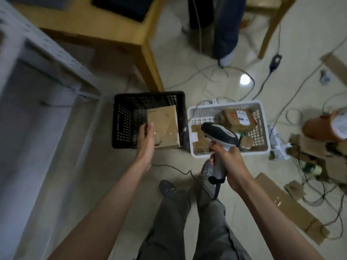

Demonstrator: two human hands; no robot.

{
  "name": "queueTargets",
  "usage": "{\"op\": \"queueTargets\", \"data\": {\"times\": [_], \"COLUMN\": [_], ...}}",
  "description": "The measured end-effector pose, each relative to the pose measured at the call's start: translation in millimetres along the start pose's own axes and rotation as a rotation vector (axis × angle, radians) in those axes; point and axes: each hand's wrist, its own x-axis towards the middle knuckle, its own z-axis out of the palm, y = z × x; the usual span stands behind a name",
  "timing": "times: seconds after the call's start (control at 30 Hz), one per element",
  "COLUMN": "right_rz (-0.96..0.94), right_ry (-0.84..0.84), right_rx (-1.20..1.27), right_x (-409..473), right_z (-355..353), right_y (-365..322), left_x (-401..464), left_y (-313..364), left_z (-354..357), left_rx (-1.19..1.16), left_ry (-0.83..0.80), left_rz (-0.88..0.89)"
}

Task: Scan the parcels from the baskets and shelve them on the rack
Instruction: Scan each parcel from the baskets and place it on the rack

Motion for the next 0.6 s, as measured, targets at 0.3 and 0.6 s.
{"op": "queueTargets", "data": {"times": [0.3,0.6], "right_rz": [-0.255,-0.455], "right_ry": [-0.382,-0.75], "right_rx": [-0.211,-0.39], "right_x": [-80.8,-104.2], "right_z": [139.2,236.0], "right_y": [-109.9,-196.0], "left_x": [-69.9,-123.4], "left_y": [79.7,114.8], "left_z": [-202.9,-304.7], "left_rx": [-0.751,-1.039], "left_ry": [-0.151,-0.095], "left_rz": [-0.187,0.101]}}
